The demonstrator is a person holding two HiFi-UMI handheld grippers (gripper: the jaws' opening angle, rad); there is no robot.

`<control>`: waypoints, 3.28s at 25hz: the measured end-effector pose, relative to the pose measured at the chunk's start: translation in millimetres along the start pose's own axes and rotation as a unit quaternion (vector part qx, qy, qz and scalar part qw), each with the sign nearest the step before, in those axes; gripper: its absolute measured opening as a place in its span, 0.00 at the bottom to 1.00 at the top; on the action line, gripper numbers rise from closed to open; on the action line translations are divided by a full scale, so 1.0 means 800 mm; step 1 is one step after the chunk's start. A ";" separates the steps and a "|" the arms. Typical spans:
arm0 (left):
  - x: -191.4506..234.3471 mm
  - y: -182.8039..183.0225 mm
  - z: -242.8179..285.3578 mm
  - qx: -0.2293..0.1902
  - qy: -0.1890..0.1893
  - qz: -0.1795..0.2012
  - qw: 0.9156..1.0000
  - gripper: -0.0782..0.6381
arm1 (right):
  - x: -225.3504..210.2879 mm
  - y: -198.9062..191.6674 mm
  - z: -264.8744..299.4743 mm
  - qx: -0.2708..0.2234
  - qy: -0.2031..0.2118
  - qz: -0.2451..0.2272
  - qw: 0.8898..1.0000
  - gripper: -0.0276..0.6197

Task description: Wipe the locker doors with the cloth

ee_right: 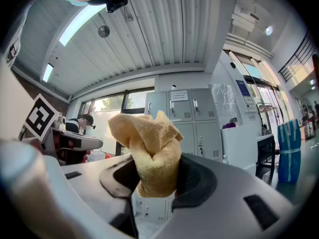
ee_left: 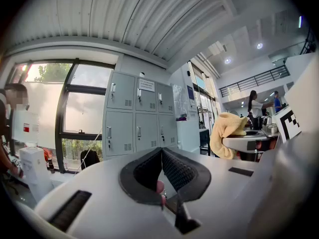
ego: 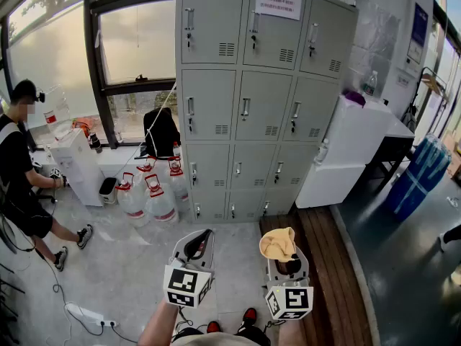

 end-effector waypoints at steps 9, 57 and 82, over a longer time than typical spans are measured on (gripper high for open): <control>0.016 -0.004 0.015 0.001 -0.003 -0.001 1.000 0.14 | 0.005 -0.012 0.018 0.015 0.001 0.014 1.000 0.32; 0.232 0.056 0.589 0.006 0.106 0.003 0.994 0.14 | -0.226 -0.023 0.642 -0.013 0.127 0.035 0.991 0.32; 0.364 0.065 0.663 0.010 0.136 -0.003 0.991 0.14 | -0.109 0.146 0.846 -0.086 0.211 0.042 0.973 0.32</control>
Point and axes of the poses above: the fingertips, and each gripper's own axes: z forward along the fingers, x to its left, y out of its top, the point moved 3 cm from there along -z, backward along the fingers, and after that the axes turned 4 degrees about -y, right-handed, at the moved point
